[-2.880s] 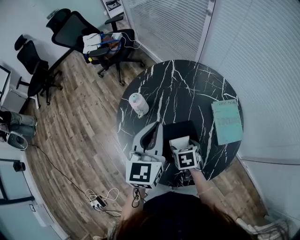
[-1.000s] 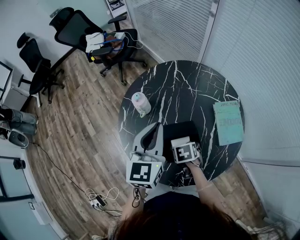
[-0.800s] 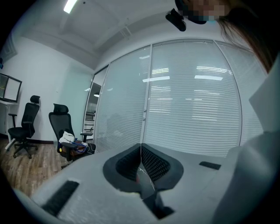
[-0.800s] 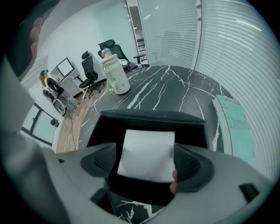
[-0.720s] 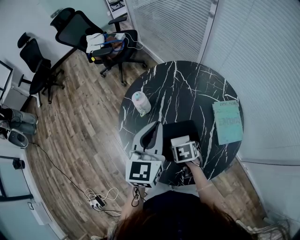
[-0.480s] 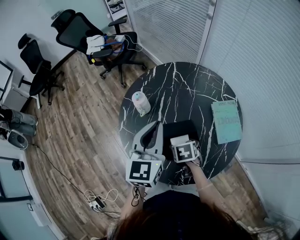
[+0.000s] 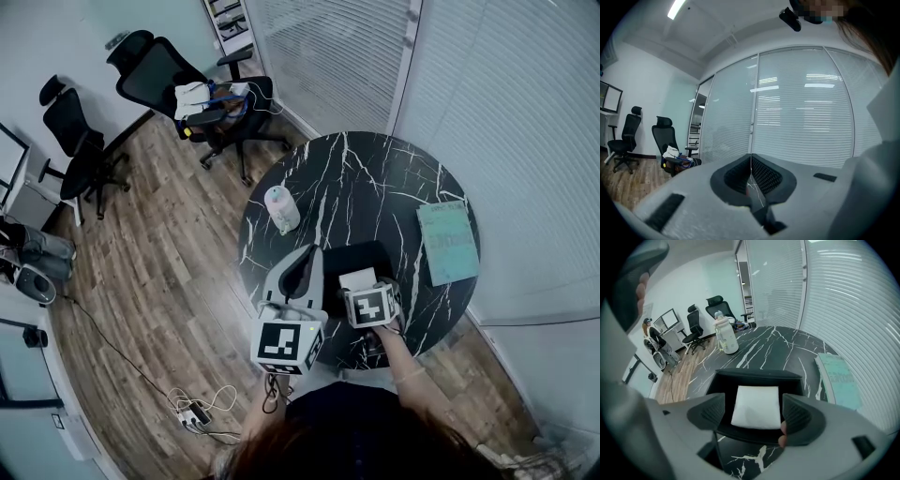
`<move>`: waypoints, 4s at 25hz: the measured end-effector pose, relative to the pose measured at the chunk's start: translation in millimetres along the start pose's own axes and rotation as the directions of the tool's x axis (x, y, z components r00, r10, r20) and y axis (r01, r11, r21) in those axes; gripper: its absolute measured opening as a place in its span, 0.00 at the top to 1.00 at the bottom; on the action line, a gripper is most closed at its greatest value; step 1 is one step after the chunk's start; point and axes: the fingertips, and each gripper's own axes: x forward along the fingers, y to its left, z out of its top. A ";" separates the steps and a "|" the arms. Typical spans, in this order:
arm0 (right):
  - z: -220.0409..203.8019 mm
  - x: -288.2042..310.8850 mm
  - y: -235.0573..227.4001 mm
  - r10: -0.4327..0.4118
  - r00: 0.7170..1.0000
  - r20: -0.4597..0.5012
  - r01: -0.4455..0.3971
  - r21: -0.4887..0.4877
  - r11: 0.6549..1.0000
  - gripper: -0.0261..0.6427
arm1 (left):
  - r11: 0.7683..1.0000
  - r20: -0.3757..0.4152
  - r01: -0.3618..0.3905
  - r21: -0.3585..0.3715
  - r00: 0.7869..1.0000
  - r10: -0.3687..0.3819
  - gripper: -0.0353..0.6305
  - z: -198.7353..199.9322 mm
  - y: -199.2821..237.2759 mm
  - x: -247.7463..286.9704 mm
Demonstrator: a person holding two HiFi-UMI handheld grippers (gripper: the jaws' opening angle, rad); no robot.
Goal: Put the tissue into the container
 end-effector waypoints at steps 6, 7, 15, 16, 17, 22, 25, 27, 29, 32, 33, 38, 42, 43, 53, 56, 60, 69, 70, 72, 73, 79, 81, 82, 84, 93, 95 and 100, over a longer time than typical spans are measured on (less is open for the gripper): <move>4.4 -16.2 -0.6 -0.025 0.998 0.065 0.024 0.015 1.000 0.39 | 1.000 0.019 0.000 0.006 1.000 0.000 0.91 6.6 -4.2 -14.9; 4.2 -18.4 0.2 -0.025 0.997 0.072 0.023 0.022 0.999 0.39 | 1.000 0.022 0.000 0.006 1.000 0.000 0.91 7.7 -4.4 -17.3; 2.2 -39.0 2.4 -0.043 0.988 0.148 0.035 0.059 0.998 0.39 | 1.000 0.046 0.008 0.011 0.999 -0.008 0.91 13.5 -11.3 -40.5; 1.0 -41.5 3.0 -0.047 0.987 0.155 0.036 0.069 0.997 0.39 | 1.000 0.050 0.011 0.013 0.999 -0.012 0.91 14.4 -12.9 -43.3; 0.0 -43.7 3.7 -0.051 0.985 0.164 0.038 0.079 0.996 0.39 | 1.000 0.054 0.014 0.015 0.998 -0.014 0.91 15.3 -14.3 -46.2; -2.8 -57.9 9.7 -0.064 0.976 0.209 0.050 0.073 0.996 0.39 | 1.000 0.068 0.025 0.017 0.997 -0.026 0.91 18.1 -21.3 -63.1; -6.1 -65.3 13.2 -0.076 0.970 0.230 0.056 0.090 0.994 0.39 | 0.999 0.076 0.033 0.018 0.997 -0.034 0.91 19.9 -24.6 -72.2; -6.4 -70.1 15.4 -0.078 0.967 0.243 0.057 0.095 0.994 0.39 | 0.999 0.080 0.037 0.018 0.996 -0.038 0.91 20.1 -26.0 -76.7; -8.0 -74.4 17.9 -0.083 0.964 0.253 0.063 0.088 0.994 0.39 | 0.999 0.081 0.041 0.019 0.996 -0.042 0.91 17.9 -26.9 -81.2; -9.9 -80.8 21.9 -0.092 0.958 0.272 0.077 0.068 0.995 0.39 | 0.999 0.083 0.043 0.018 0.996 -0.045 0.91 14.8 -27.2 -88.2; -10.3 -83.3 23.9 -0.092 0.956 0.278 0.076 0.069 0.995 0.39 | 0.999 0.084 0.044 0.017 0.995 -0.046 0.91 14.8 -27.2 -90.6; -13.6 -95.5 27.8 -0.111 0.946 0.304 0.088 0.091 0.992 0.42 | 0.998 0.089 0.058 0.015 0.994 -0.059 0.91 14.6 -30.7 -100.1; -6.2 -115.6 19.3 -0.203 0.913 0.354 0.181 0.094 0.979 0.69 | 0.997 0.096 0.071 0.012 0.993 -0.072 0.91 15.2 -33.3 -105.1; -6.3 -117.3 19.4 -0.204 0.911 0.359 0.182 0.094 0.979 0.67 | 0.997 0.097 0.073 0.010 0.993 -0.074 0.91 15.1 -33.6 -106.1; -6.8 -135.1 17.1 -0.211 0.885 0.416 0.184 0.104 0.977 0.79 | 0.997 0.105 0.081 0.013 0.991 -0.082 0.91 18.2 -40.1 -108.5; -2.3 -150.3 16.7 -0.215 0.863 0.457 0.196 0.090 0.977 0.83 | 0.998 0.108 0.068 0.012 0.992 -0.069 0.91 18.9 -44.0 -110.9; -2.0 -169.5 12.9 -0.200 0.842 0.501 0.186 0.079 0.979 0.84 | 0.999 0.103 0.049 0.012 0.993 -0.050 0.91 18.5 -55.7 -113.8; -0.4 -221.7 -1.3 -0.172 0.778 0.604 0.171 0.060 0.984 0.90 | 0.999 0.099 0.015 0.040 0.995 -0.019 0.91 21.5 -91.6 -120.8; -1.3 -225.7 -3.2 -0.166 0.772 0.613 0.166 0.057 0.984 0.90 | 0.999 0.097 0.009 0.045 0.995 -0.013 0.91 20.9 -94.6 -121.9; -3.7 -232.1 -6.7 -0.151 0.763 0.628 0.161 0.042 0.986 0.91 | 0.998 0.094 -0.005 0.055 0.996 0.000 0.91 20.6 -100.3 -124.2; -5.0 -234.8 -7.8 -0.140 0.761 0.634 0.156 0.031 0.987 0.92 | 0.998 0.094 -0.009 0.060 0.996 0.004 0.91 21.1 -103.4 -125.3; -12.7 -255.1 -9.9 -0.087 0.737 0.670 0.121 -0.004 0.993 0.92 | 0.995 0.096 -0.023 0.092 0.995 0.014 0.91 26.5 -123.0 -131.9; -15.4 -261.1 -10.8 -0.070 0.727 0.683 0.112 -0.018 0.994 0.92 | 0.995 0.106 -0.024 0.097 0.994 0.014 0.91 29.1 -129.3 -134.0; -15.9 -264.7 -10.9 -0.059 0.719 0.692 0.108 -0.028 0.994 0.92 | 0.995 0.111 -0.025 0.100 0.994 0.014 0.91 30.4 -132.3 -134.8; -16.8 -273.0 -11.1 -0.041 0.701 0.712 0.102 -0.043 0.994 0.92 | 0.993 0.119 -0.030 0.110 0.993 0.017 0.91 32.0 -137.7 -136.2; -27.1 -311.4 -10.1 0.020 0.632 0.775 0.039 -0.057 0.998 0.93 | 0.989 0.106 -0.047 0.144 0.994 0.032 0.91 34.1 -162.1 -146.7; -30.4 -315.8 -9.3 0.028 0.625 0.780 0.042 -0.069 0.997 0.93 | 0.988 0.112 -0.048 0.144 0.993 0.032 0.91 34.8 -167.9 -149.2; -38.7 -330.7 -2.4 0.058 0.597 0.800 0.070 -0.123 0.990 0.93 | 0.989 0.131 -0.053 0.140 0.991 0.035 0.91 36.1 -179.1 -159.6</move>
